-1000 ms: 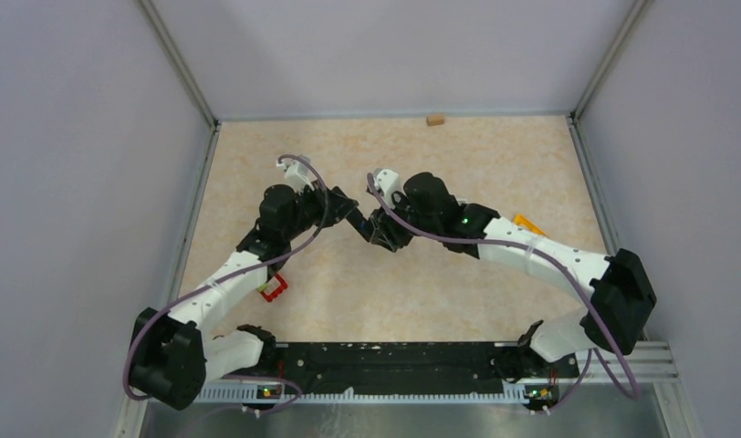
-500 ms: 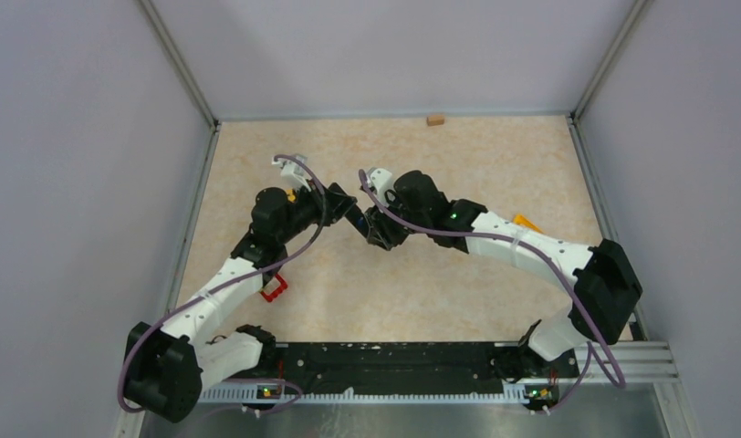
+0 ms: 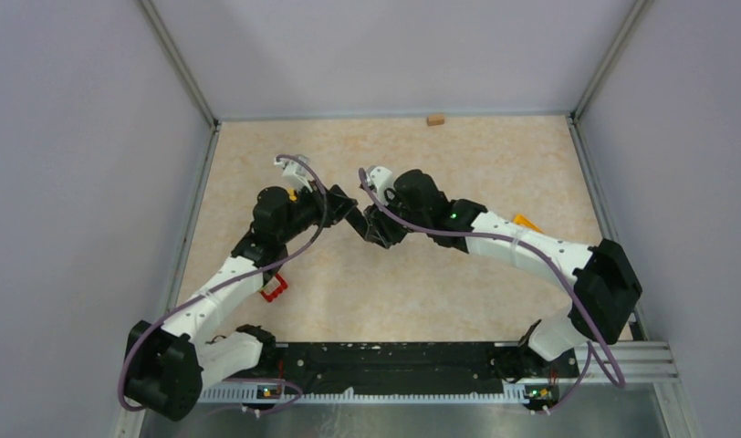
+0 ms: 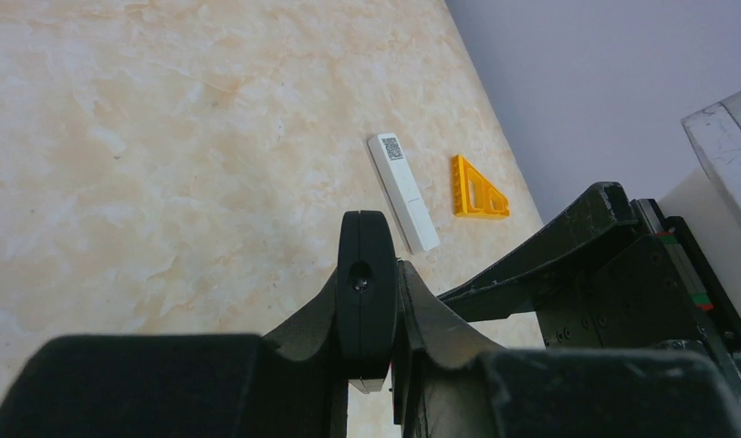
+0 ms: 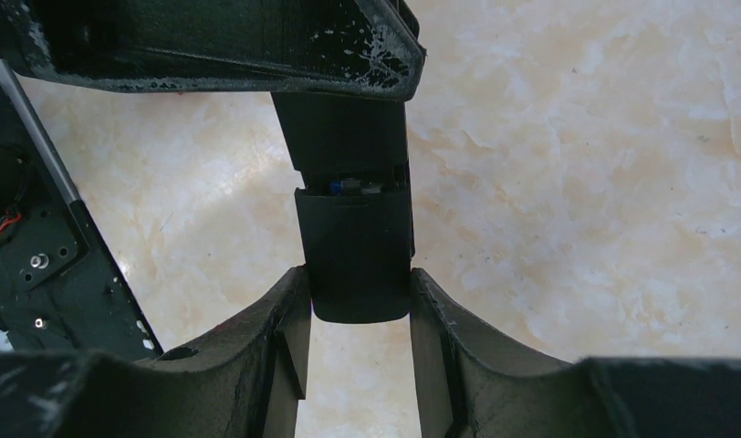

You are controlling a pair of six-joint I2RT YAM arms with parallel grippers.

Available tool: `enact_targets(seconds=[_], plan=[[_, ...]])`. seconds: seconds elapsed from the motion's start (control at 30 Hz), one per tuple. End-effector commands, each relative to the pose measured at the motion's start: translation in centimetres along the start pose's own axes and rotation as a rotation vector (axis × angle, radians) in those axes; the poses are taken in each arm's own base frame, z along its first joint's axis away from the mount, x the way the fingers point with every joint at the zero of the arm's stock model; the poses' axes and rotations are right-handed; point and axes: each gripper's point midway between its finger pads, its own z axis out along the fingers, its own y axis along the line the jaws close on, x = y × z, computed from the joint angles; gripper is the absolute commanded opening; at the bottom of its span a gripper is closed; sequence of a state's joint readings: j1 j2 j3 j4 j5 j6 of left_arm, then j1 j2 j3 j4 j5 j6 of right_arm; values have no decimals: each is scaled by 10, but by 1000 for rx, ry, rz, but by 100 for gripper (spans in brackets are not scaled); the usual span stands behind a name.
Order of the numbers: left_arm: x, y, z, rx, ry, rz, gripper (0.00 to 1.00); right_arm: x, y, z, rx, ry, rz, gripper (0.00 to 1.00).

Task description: Load the batteries into the remote control

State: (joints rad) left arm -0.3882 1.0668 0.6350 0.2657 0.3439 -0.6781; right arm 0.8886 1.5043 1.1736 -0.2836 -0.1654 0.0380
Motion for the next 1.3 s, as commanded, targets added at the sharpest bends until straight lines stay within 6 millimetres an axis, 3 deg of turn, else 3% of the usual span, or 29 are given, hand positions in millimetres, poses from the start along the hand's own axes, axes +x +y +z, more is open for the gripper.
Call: enact_targets(seconds=[0.0, 0.4, 1.0, 1.27], plan=[[-17, -19, 3, 49, -24, 15, 0, -34, 5, -1, -5, -90, -25, 40], [-24, -26, 1, 61, -34, 5, 0, -27, 7, 3, -21, -66, -28, 40], [-14, -41, 1, 133, 54, -2, 0, -29, 6, 10, -21, -46, -25, 40], [-22, -48, 1, 134, 49, -28, 0, -23, 8, 14, -40, -24, -28, 40]])
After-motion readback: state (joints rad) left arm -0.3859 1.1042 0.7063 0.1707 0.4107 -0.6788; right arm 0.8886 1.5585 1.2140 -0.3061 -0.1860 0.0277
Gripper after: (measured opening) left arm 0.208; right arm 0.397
